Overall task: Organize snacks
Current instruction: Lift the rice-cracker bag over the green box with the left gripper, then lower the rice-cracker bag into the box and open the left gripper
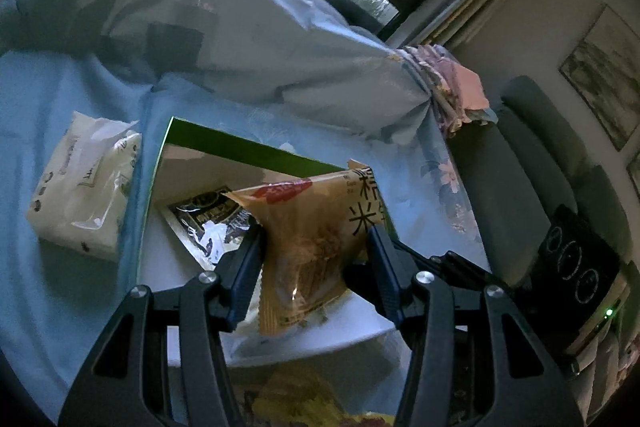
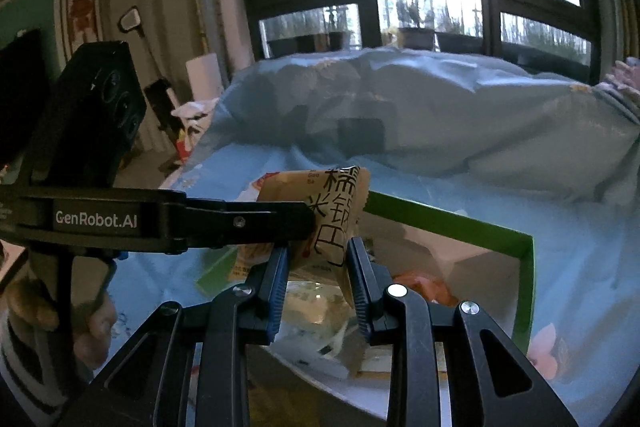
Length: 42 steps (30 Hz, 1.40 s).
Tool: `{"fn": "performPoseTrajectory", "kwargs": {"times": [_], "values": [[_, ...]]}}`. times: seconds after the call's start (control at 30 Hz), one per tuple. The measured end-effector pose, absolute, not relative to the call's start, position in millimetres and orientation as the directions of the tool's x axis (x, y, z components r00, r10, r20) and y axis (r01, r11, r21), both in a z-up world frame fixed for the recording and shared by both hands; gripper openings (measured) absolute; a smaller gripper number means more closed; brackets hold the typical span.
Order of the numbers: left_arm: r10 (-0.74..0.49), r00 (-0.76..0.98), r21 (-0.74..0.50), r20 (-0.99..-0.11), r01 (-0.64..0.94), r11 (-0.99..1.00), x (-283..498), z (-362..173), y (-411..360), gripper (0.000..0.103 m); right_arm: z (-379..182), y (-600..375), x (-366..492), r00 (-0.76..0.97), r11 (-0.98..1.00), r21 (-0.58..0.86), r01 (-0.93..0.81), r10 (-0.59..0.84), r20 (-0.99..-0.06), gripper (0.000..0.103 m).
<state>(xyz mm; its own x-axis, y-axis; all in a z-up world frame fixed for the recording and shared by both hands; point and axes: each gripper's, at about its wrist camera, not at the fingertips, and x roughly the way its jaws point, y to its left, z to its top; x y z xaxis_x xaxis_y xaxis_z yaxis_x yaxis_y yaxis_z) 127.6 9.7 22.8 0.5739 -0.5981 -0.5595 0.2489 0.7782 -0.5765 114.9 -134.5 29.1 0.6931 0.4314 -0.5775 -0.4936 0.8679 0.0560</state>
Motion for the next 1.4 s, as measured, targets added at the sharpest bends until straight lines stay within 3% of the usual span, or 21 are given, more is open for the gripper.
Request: {"fn": "performPoseTrajectory", "kwargs": {"times": [0.87, 1.33, 1.4], "values": [[-0.589, 0.549, -0.619, -0.594, 0.157, 0.770, 157.8, -14.5, 13.7, 0.054, -4.9, -134.7, 157.5, 0.635, 0.891, 0.086, -0.445, 0.382, -0.672, 0.031], [-0.536, 0.562, -0.553, -0.630, 0.160, 0.818, 155.6, -11.5, 4.9, 0.062, -4.3, -134.6, 157.1, 0.643, 0.902, 0.056, -0.428, 0.348, -0.683, 0.035], [-0.531, 0.565, -0.548, -0.632, 0.158, 0.821, 155.3, -11.3, 4.5, 0.067, -4.4, -135.1, 157.2, 0.646, 0.904, 0.054, -0.425, 0.344, -0.681, 0.036]]}}
